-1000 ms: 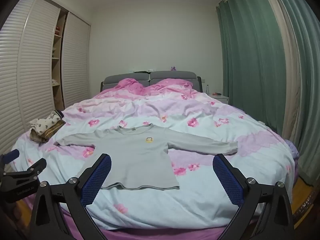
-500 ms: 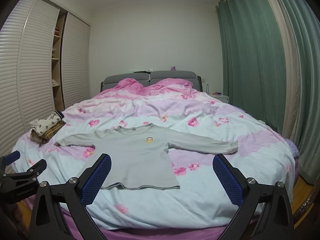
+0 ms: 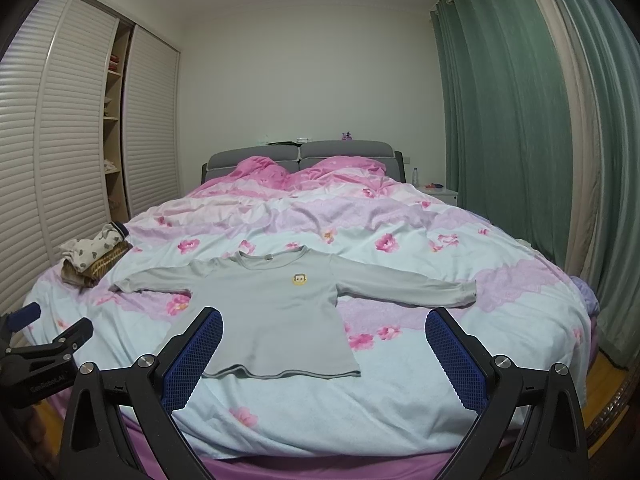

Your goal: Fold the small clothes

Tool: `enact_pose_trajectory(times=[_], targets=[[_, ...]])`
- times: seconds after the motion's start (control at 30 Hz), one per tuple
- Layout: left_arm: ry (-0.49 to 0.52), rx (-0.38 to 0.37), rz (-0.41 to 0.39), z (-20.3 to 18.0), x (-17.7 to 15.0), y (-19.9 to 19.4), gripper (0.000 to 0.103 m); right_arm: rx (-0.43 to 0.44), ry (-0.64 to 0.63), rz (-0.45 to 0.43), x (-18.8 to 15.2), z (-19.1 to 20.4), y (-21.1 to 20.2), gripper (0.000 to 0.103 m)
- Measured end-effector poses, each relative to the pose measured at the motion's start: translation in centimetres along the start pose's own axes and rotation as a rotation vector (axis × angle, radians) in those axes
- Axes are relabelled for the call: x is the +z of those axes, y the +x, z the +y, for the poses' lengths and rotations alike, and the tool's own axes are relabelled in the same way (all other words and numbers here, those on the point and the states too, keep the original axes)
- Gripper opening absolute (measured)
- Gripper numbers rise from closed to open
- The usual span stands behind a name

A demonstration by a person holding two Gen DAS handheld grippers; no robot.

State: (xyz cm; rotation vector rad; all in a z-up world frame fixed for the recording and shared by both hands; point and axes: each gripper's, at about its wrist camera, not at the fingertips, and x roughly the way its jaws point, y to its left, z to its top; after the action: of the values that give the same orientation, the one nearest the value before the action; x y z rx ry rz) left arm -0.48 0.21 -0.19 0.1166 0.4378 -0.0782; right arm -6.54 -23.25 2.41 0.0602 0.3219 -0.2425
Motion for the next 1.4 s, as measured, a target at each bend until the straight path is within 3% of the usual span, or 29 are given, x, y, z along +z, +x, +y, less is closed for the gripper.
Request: enact_pose_trajectory(times=[1.4], targets=[[-0.006, -0.007, 0.003, -0.08, 0.07, -0.21, 0.103, 0.002, 0.007, 0.006, -0.34, -0.20, 0.08, 0.103]])
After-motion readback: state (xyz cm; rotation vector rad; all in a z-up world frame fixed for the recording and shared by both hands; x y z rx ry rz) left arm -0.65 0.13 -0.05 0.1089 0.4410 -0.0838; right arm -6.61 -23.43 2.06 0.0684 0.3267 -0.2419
